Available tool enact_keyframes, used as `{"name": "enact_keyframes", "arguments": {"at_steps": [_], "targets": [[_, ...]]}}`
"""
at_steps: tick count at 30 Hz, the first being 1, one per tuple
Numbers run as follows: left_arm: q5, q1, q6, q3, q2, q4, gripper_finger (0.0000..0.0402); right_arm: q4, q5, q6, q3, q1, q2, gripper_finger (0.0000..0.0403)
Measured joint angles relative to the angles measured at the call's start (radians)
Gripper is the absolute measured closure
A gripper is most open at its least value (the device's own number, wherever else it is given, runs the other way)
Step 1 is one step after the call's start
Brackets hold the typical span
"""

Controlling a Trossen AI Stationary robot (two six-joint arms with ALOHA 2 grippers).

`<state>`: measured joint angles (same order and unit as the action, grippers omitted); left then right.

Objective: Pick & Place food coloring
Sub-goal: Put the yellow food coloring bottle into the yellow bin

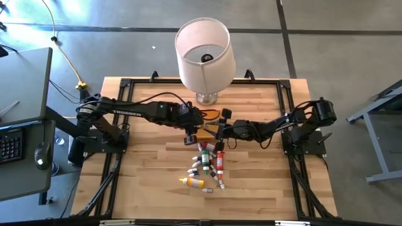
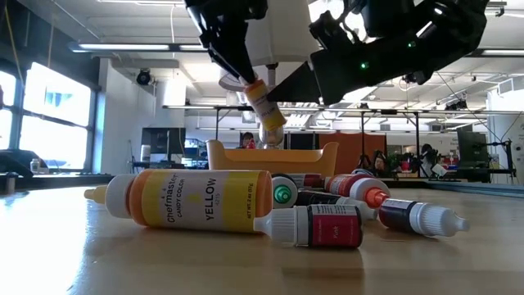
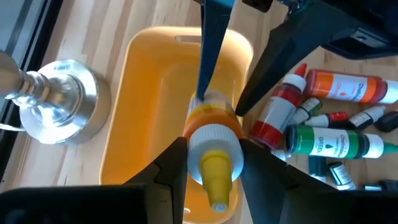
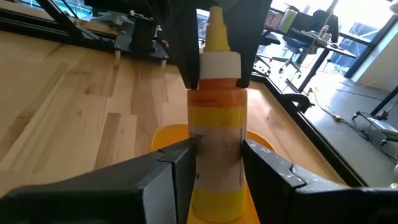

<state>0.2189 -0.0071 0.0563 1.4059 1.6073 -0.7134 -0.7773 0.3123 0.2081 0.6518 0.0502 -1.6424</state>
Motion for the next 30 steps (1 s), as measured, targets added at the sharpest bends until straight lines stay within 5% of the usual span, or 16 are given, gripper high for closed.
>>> {"name": "enact_keyframes", "arguments": {"at_steps": [7,17,30], "targets": [[0.013,0.002,0.06,0.001,0.0,-0.01,0.0289,0.013,0.103,0.037,0.0,0.017,0.021,0.0279],[0.123,0.007,0.163,-0.067,-0.001,-0.021,0.0289,0.258,0.306,0.107,0.0,0.131,0.269,0.0279],[-0.034,0.197,0.212,-0.106,0.0,-0.067,0.0289,0.356,0.334,0.044,0.0,0.214,0.422,0.0279]]}}
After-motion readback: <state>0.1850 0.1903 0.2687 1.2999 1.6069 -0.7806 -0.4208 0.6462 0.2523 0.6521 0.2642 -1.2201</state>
